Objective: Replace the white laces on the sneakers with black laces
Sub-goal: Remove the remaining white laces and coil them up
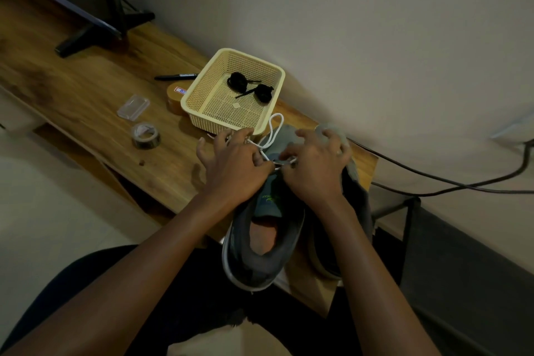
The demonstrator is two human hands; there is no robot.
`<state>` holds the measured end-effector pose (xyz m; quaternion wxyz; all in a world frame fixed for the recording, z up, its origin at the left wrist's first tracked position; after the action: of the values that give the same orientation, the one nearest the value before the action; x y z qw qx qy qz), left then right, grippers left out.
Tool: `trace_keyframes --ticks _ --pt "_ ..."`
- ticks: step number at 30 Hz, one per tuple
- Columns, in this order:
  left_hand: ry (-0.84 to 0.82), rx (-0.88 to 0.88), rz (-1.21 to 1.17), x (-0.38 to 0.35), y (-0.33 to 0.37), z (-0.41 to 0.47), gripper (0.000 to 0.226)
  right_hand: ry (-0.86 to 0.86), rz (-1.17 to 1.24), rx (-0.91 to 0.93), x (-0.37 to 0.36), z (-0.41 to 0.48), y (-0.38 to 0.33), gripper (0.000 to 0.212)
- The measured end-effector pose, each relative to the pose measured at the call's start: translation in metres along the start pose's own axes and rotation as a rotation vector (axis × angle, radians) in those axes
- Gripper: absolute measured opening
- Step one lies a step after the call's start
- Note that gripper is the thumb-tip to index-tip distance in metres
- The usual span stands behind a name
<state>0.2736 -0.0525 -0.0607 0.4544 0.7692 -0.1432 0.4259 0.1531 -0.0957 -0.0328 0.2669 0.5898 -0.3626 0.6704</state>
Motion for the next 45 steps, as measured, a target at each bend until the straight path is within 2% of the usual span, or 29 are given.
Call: trace_keyframes --ticks 2,4,9,12,14,17,21,27,33,36,39,42,45 --pt "-0.010 0.005 0.001 0.002 0.000 -0.001 0.030 -0.090 -0.025 0.027 -0.002 0.000 -0.003 0.021" --pt "-0.019 0.012 0.016 0.003 0.000 -0.001 0.029 -0.105 -0.028 0.024 -0.003 0.000 -0.003 0.019" --pt "-0.003 0.016 0.037 0.002 0.002 -0.001 0.019 0.055 -0.064 -0.062 -0.001 0.000 0.004 0.021" --pt "-0.009 -0.001 0.059 0.001 0.001 0.000 0.025 0.167 0.004 -0.179 0.004 -0.001 0.015 0.016" --pt "-0.006 -0.007 0.069 0.000 0.000 0.000 0.027 0.170 0.053 -0.166 0.006 -0.001 0.017 0.017" --pt "-0.008 -0.011 0.090 -0.002 -0.001 0.001 0.031 0.097 0.025 -0.055 0.004 -0.001 0.008 0.026" --pt "-0.015 -0.007 0.086 -0.003 -0.001 0.002 0.040 -0.085 -0.017 0.008 -0.002 -0.001 -0.002 0.022" --pt "-0.009 0.001 0.097 -0.004 -0.002 0.005 0.044 -0.114 -0.020 0.012 -0.006 0.000 -0.001 0.020" --pt "0.000 -0.001 0.092 -0.005 -0.002 0.005 0.042 0.103 -0.057 -0.171 0.002 -0.001 0.011 0.024" --pt "0.007 -0.008 0.101 -0.004 -0.001 0.004 0.041 0.135 -0.033 -0.122 0.004 -0.001 0.011 0.023" --pt "-0.011 -0.014 0.113 -0.002 -0.001 0.006 0.041 0.038 -0.006 -0.004 0.001 0.000 0.004 0.025" --pt "-0.022 -0.026 0.110 -0.001 0.001 0.005 0.043 -0.110 0.012 0.020 -0.004 0.000 0.000 0.022" --pt "-0.040 -0.041 0.114 0.000 0.001 0.008 0.043 -0.091 0.001 0.004 -0.006 0.002 -0.001 0.019"
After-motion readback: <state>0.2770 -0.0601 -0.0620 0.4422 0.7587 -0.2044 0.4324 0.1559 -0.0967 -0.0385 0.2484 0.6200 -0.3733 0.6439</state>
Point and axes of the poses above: each hand's wrist, its own z-axis towards the middle knuckle, its own x-axis out of the back of the hand, y = z × x, the point moved 1 cm from there along z, towards the middle knuckle, and after that the axes turned 15 degrees about x, right-handed, at the moved point
